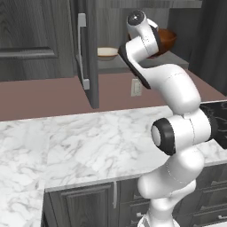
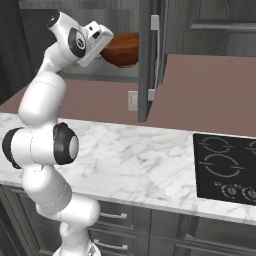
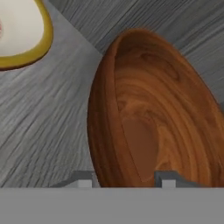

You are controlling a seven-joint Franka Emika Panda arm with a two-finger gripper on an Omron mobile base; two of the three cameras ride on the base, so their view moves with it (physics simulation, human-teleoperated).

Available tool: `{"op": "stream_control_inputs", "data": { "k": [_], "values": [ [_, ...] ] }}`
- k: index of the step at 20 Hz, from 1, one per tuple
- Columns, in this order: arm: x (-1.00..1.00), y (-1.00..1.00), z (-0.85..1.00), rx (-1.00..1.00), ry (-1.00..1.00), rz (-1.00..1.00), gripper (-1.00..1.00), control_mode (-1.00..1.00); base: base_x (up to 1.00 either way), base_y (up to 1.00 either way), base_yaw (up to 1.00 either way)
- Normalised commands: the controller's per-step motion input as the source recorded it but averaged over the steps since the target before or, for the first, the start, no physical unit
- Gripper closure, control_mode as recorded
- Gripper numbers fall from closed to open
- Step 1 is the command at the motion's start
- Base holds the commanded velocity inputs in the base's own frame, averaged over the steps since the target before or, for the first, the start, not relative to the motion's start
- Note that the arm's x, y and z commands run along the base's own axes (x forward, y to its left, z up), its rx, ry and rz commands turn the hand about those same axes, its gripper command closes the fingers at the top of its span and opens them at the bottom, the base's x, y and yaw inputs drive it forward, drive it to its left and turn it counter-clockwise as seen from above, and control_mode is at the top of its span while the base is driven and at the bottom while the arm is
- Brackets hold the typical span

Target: Take the smaller bowl and place it next to the appetizer plate on the dining counter , and place the larger bowl next to the plate with cooked food.

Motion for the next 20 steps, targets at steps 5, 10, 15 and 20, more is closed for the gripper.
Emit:
{"op": "stream_control_inputs", "data": {
  "k": [5, 10, 15, 20],
  "values": [
    [-0.13, 0.0, -0.16, 0.0, 0.01, 0.03, 1.0, -1.0, 0.0, 0.0, 0.0],
    [-0.35, 0.0, -0.02, 0.0, 0.0, 0.06, 1.0, -1.0, 0.0, 0.0, 0.0],
    [-0.9, 0.13, 0.0, 0.04, 0.0, 0.11, 1.0, -1.0, 0.0, 0.0, 0.0],
    [-1.0, 0.27, 0.0, 0.08, 0.0, 0.09, 1.0, -1.0, 0.0, 0.0, 0.0]
  ]
}}
